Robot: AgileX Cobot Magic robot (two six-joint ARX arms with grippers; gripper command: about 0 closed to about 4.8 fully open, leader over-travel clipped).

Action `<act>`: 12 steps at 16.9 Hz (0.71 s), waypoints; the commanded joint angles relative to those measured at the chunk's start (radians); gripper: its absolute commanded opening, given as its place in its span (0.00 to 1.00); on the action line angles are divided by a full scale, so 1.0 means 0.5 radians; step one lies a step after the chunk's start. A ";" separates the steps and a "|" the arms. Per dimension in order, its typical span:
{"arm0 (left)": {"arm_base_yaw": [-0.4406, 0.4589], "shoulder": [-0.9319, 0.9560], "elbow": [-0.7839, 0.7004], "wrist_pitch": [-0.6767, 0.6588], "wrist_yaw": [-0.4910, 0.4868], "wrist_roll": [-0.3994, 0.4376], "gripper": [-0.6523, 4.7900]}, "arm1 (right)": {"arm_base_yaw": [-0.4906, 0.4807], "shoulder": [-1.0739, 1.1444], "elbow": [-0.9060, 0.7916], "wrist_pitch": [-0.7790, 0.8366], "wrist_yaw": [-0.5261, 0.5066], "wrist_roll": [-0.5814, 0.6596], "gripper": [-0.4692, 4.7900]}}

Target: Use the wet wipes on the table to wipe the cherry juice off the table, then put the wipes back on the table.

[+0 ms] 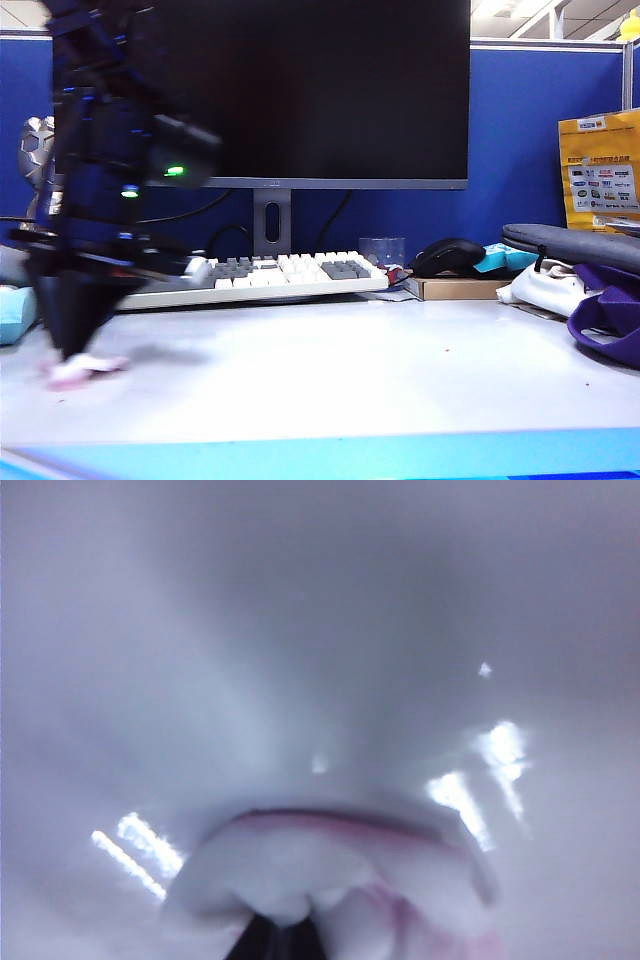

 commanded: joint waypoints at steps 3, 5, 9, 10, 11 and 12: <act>0.057 -0.190 -0.047 0.014 0.252 0.043 0.20 | -0.001 -0.002 -0.005 0.021 0.001 0.002 0.09; 0.044 -0.298 -0.047 -0.071 0.454 0.066 0.20 | -0.001 -0.002 -0.005 0.021 0.001 0.002 0.09; -0.092 -0.301 -0.047 -0.063 0.694 0.065 0.11 | -0.001 -0.002 -0.005 0.021 0.001 0.002 0.09; -0.124 -0.278 -0.047 -0.045 0.533 0.049 0.11 | -0.001 -0.002 -0.005 0.021 0.001 0.002 0.09; -0.125 -0.227 -0.047 -0.038 0.319 0.018 0.11 | -0.001 -0.002 -0.005 0.021 0.001 0.002 0.09; -0.114 -0.194 -0.047 -0.040 0.237 0.018 0.12 | -0.001 -0.002 -0.005 0.021 0.001 0.002 0.09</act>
